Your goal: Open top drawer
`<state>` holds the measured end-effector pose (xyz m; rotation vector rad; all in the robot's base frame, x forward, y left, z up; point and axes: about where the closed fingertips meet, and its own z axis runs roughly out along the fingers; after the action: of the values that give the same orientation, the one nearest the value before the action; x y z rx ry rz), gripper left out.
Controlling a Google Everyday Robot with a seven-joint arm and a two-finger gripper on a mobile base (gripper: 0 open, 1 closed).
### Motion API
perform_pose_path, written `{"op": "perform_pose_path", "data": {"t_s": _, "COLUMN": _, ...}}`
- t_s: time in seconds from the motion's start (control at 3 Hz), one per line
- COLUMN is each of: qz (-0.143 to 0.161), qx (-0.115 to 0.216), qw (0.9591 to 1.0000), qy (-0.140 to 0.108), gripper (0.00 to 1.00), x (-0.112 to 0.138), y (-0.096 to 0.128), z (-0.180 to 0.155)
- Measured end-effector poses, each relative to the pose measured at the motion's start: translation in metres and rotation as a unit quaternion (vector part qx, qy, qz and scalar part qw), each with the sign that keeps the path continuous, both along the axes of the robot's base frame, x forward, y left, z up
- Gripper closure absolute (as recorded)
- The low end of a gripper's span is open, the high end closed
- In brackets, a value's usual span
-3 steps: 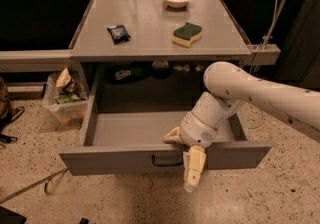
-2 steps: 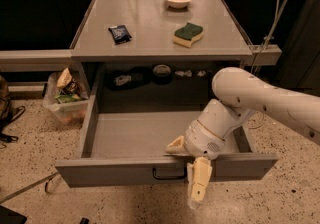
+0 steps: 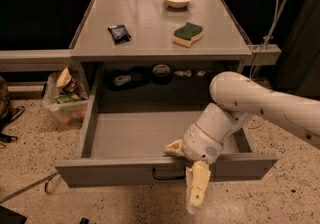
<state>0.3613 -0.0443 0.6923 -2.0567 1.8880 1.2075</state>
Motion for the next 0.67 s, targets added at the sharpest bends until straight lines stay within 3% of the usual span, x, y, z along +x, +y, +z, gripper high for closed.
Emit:
{"op": "perform_pose_path", "data": {"t_s": 0.33, "qz": 0.000, "qx": 0.000, "qw": 1.0000, "qy": 0.000, "gripper": 0.00, "x": 0.000, "y": 0.000, "z": 0.001}}
{"op": "perform_pose_path", "data": {"t_s": 0.67, "qz": -0.018, "qx": 0.005, "qw": 0.9998, "qy": 0.002, "gripper": 0.00, "x": -0.026, "y": 0.000, "z": 0.012}}
